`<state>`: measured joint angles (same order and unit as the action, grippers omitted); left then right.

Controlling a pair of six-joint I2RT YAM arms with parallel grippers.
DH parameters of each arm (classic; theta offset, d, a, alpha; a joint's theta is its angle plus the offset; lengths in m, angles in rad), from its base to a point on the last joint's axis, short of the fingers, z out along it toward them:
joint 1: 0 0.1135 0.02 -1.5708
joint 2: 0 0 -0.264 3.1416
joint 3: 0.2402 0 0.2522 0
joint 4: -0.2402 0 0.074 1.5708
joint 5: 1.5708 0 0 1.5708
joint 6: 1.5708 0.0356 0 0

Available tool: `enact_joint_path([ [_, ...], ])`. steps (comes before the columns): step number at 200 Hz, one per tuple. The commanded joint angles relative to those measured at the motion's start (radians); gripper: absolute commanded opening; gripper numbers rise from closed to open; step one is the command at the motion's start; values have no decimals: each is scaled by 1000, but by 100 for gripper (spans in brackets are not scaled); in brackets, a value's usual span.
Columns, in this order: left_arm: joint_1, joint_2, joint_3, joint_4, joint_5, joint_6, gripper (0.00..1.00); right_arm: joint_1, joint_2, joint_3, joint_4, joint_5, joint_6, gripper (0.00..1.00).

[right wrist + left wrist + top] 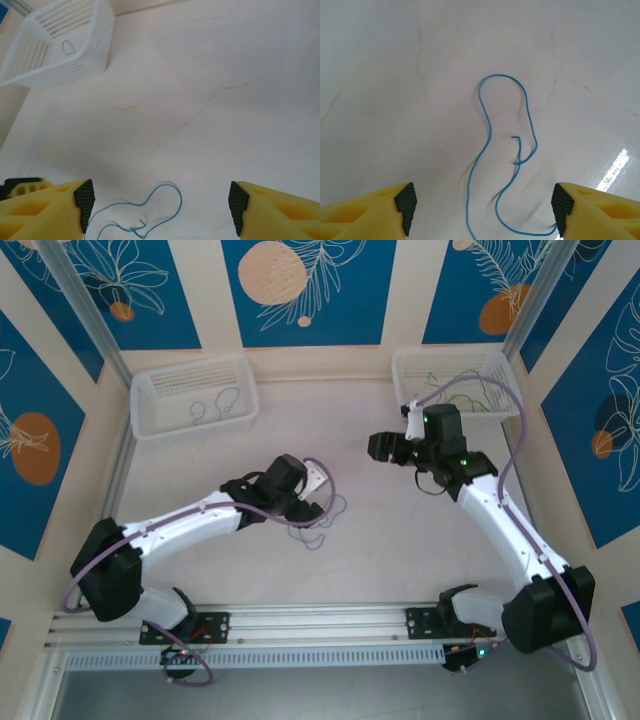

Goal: Untangle the cables

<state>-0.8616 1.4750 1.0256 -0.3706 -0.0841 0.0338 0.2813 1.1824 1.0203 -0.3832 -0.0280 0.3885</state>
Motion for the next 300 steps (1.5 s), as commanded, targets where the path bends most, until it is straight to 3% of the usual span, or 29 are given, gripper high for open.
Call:
enact_joint_path([
  [1, -40, 76, 30, -47, -10, 15, 75, -9, -27, -103, 184, -1, 91, 74],
  [26, -66, 138, 8, 11, 5, 29, 78, -12, -23, -157, 191, 26, 123, 74],
  [77, -70, 229, -21, 99, 16, 31, 77, -14, -53, -255, 310, 54, 152, 74],
  [117, -73, 279, -32, 131, 27, 27, 66, -17, -58, -268, 316, 64, 156, 74],
  [136, -74, 297, -27, 122, 35, 31, 47, -19, -61, -272, 315, 67, 151, 74],
  [186, -74, 291, -33, 137, 21, 36, 24, -30, -59, -278, 319, 69, 165, 74],
  [208, -75, 274, -20, 116, 20, 43, 9, -34, -59, -276, 313, 67, 169, 74],
  [236, -76, 207, -21, 116, 17, 49, 0, -38, -59, -275, 311, 70, 170, 74],
  [300, -61, 14, -14, 115, -18, 34, 0, -42, -55, -282, 323, 68, 182, 74],
])
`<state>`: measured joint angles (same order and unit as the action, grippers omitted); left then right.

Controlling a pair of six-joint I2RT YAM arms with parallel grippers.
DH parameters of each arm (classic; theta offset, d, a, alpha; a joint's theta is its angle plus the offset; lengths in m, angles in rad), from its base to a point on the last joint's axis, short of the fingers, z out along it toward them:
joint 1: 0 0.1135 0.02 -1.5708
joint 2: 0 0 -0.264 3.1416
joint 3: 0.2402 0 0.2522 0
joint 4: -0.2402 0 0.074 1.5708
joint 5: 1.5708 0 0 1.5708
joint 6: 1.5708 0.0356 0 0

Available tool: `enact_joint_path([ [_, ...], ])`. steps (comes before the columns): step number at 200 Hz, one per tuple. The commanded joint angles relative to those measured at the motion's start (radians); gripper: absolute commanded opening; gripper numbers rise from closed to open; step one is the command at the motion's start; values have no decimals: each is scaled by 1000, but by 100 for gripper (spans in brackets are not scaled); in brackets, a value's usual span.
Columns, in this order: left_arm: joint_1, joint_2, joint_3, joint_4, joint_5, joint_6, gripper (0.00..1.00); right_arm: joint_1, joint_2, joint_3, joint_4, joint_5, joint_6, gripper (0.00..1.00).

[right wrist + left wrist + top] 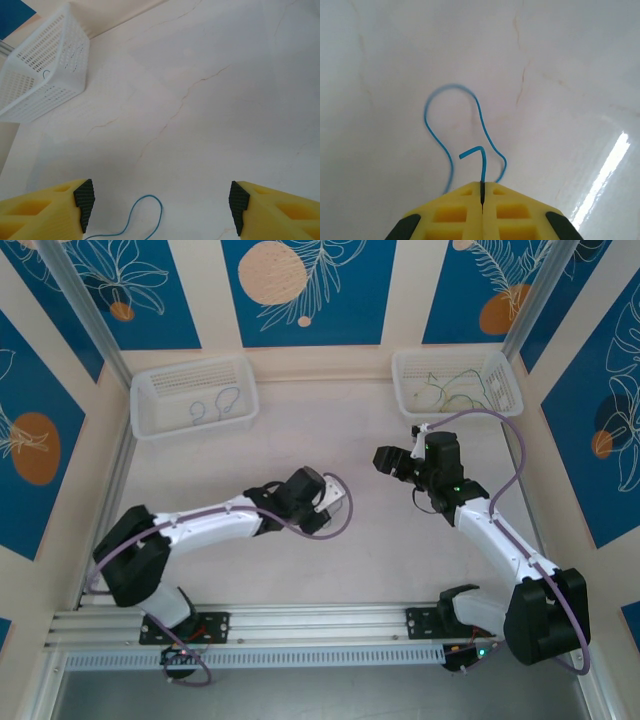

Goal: Untangle the cables

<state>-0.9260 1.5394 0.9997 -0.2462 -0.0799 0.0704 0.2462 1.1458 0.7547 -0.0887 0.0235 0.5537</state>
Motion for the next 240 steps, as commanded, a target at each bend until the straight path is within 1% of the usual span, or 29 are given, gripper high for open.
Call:
enact_joint_path([
  [1, 5, -53, 13, -9, -22, -3, 0, -6, -18, -16, 30, 15, 18, 74],
  [47, 74, -93, 50, 1, -23, -40, 0, -4, -24, -23, 46, 11, 25, 74],
  [83, 141, -115, 151, -22, -34, -31, 0, -3, -36, -25, 33, 18, 17, 74],
  [105, 175, -122, 212, -30, -18, -4, 0, 0, -42, -31, 33, 24, 26, 74],
  [124, 210, -107, 301, -92, -38, 29, 0, 5, -57, -51, 46, 33, 37, 74],
  [143, 251, -104, 376, -131, -31, 60, 0, 7, -69, -72, 57, 36, 44, 74],
  [163, 299, -117, 441, -132, 7, 71, 0, 9, -68, -73, 46, 39, 38, 74],
  [186, 343, -128, 504, -141, 20, 72, 0, 10, -76, -69, 32, 46, 33, 74],
  [206, 372, -134, 535, -140, -10, 110, 0, 11, -90, -71, 30, 52, 32, 74],
  [222, 422, -124, 560, -129, -8, 140, 0, 11, -98, -74, 32, 52, 30, 74],
  [240, 496, -89, 618, -128, 37, 142, 0, 11, -95, -72, 29, 48, 23, 74],
])
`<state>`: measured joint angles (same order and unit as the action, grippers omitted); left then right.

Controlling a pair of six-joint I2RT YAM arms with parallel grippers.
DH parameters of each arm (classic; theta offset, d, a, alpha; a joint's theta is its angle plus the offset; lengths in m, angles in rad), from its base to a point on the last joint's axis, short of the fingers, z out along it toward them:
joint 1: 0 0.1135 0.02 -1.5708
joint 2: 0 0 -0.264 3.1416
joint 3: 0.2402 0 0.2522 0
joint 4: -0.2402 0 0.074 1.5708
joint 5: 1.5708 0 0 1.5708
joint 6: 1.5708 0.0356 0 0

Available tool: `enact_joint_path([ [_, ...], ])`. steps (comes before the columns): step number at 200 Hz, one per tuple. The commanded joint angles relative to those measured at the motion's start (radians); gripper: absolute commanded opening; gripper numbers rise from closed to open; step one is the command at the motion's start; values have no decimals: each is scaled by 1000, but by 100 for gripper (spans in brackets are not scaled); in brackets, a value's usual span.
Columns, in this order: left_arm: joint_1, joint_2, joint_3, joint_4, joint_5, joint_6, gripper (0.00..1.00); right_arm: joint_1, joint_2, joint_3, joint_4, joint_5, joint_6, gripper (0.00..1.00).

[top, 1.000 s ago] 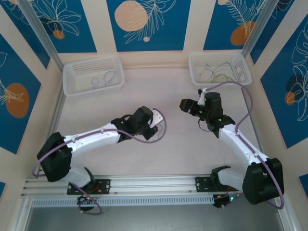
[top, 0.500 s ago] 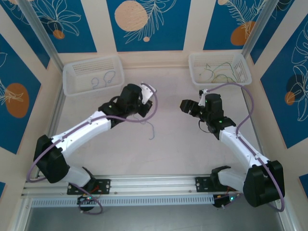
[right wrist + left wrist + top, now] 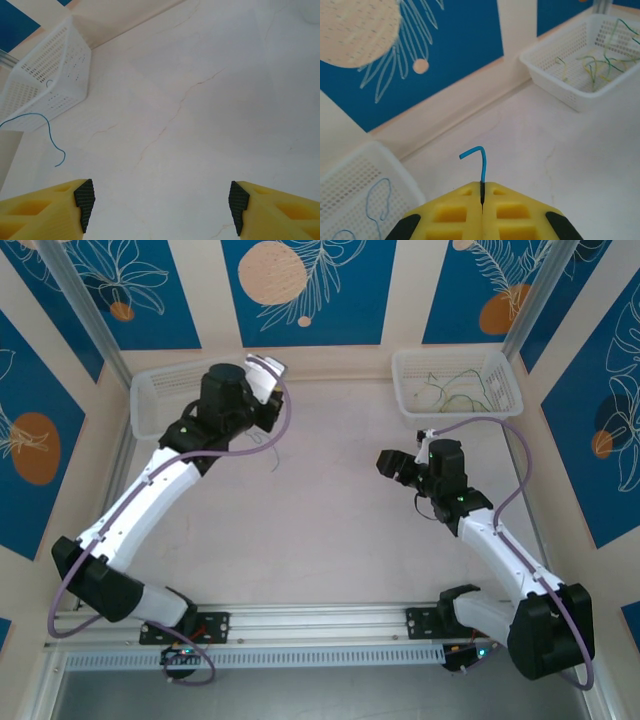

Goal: Untangle the cables

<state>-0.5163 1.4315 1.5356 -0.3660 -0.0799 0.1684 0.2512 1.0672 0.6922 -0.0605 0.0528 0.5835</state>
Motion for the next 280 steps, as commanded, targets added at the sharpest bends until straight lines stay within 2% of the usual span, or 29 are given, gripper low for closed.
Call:
enact_joint_path([
  [1, 90, 21, 86, -8, 39, 44, 0, 5, -16, -9, 1, 18, -7, 74],
  [18, 147, 62, 155, -9, 70, 42, 0, 6, -16, -8, -3, 19, -7, 74],
  [54, 226, 171, 298, -6, 66, 50, 0, 7, -30, -18, -9, 19, -5, 74],
  [101, 340, 339, 482, 20, 24, 51, 0, 7, -63, -27, -31, 20, -17, 74],
  [136, 434, 535, 827, -127, 70, -5, 0, 7, -90, -30, -57, 31, -29, 74],
  [162, 458, 674, 1001, -190, 37, 27, 0, 5, -105, -40, -61, 32, -25, 74],
  [177, 468, 719, 1006, -195, 10, 36, 0, 5, -112, -43, -62, 30, -20, 74],
  [219, 477, 811, 980, -227, 19, 34, 0, 6, -134, -34, -87, 27, -35, 74],
  [235, 476, 830, 950, -202, 5, 49, 15, 6, -150, -29, -100, 22, -46, 74],
  [280, 479, 874, 922, -205, -8, 65, 14, 5, -203, -33, -122, 33, -57, 74],
])
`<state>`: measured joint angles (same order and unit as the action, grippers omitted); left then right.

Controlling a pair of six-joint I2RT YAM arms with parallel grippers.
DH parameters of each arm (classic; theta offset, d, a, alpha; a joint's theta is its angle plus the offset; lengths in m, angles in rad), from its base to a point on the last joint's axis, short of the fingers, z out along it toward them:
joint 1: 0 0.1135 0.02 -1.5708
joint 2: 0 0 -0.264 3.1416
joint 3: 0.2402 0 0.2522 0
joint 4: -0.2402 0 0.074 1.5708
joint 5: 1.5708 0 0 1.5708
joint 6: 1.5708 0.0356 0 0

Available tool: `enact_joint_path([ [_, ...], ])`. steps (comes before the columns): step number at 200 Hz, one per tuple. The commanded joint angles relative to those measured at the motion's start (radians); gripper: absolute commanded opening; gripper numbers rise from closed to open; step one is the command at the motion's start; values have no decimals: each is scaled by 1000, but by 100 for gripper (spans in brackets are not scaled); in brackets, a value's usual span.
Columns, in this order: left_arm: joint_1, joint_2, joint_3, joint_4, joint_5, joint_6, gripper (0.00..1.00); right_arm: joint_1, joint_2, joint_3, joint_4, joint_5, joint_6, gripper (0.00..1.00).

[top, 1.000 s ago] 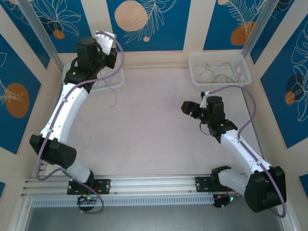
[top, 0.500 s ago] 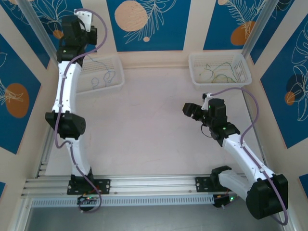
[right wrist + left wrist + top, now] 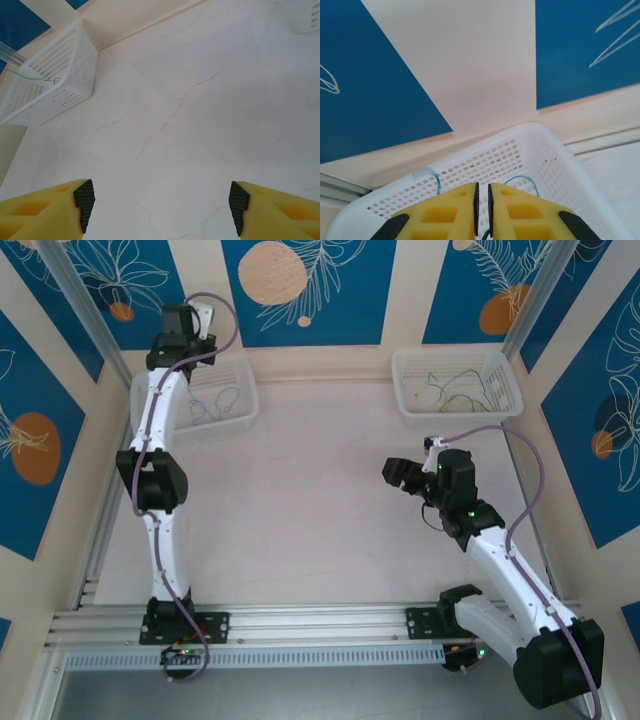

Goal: Untangle the cables

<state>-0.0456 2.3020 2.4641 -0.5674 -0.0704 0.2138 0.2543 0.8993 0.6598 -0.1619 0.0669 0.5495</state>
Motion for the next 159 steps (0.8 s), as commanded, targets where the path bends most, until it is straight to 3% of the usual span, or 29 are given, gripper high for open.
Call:
enact_joint_path([
  [1, 9, 4, -7, -4, -17, 20, 14, 3, -36, -2, -20, 19, -23, 74],
  [30, 10, -16, -108, 37, -38, 15, 17, 3, -42, -9, -21, 15, -21, 74],
  [44, 14, -19, -149, 41, -29, 5, 31, 2, -46, -8, -25, 11, -23, 74],
  [54, 13, -17, -168, 39, -34, -7, 36, 2, -51, -7, -28, 9, -29, 74],
  [75, 13, -26, -220, 57, 24, -16, 61, 2, -54, 7, -47, 19, -48, 74],
  [115, 13, -71, -235, 31, -65, -92, 65, -1, -52, 30, -64, 26, -70, 74],
  [125, 17, -77, -225, -13, -99, -134, 79, -1, -51, 30, -65, 30, -66, 74],
  [132, 31, -57, -186, -77, -47, -168, 91, -1, -52, 29, -64, 32, -64, 74],
  [147, 87, 55, -8, -268, 218, -250, 94, -1, -51, 22, -51, 29, -54, 74],
  [159, 114, 157, 151, -417, 284, -279, 93, -2, -48, 11, -30, 21, -48, 74],
])
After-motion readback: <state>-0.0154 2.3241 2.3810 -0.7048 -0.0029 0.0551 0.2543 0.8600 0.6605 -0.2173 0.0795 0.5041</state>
